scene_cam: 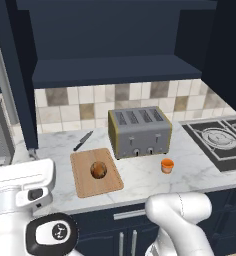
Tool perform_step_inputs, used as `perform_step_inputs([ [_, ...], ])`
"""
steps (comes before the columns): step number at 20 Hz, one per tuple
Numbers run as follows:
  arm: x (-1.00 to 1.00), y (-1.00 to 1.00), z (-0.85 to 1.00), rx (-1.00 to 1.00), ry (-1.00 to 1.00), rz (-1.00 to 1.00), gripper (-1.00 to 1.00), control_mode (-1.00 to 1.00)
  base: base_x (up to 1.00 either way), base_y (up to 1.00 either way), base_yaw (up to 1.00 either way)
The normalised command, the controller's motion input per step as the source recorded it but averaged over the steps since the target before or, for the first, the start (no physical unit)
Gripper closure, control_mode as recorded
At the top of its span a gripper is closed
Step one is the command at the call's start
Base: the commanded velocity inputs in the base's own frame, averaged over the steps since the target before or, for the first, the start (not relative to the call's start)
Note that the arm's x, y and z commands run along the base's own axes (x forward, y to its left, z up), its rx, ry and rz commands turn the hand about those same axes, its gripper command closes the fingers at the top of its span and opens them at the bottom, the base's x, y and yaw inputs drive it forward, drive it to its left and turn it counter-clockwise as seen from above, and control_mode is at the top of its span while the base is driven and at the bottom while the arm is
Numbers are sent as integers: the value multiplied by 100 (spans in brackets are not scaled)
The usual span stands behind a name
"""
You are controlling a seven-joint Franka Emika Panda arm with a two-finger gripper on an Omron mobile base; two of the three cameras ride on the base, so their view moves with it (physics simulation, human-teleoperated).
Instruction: Pick the bread, place it on the cutting board, pick the jam, place it on the counter, and close the cabinet.
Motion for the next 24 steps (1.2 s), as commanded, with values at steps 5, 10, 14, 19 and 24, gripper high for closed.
perform_step_inputs([
  [5, 0, -8, 17, 0, 0, -7, -100, -100, 0, 0, 0],
  [10, 0, -5, 14, 0, 0, -7, -100, -100, 0, 0, 0],
  [14, 0, -10, 17, 0, 0, -5, -100, -100, 0, 0, 0],
  [19, 0, -21, 7, 0, 0, 0, -100, -100, 0, 0, 0],
  [24, 0, -22, 6, 0, 0, 0, -100, -100, 0, 0, 0],
])
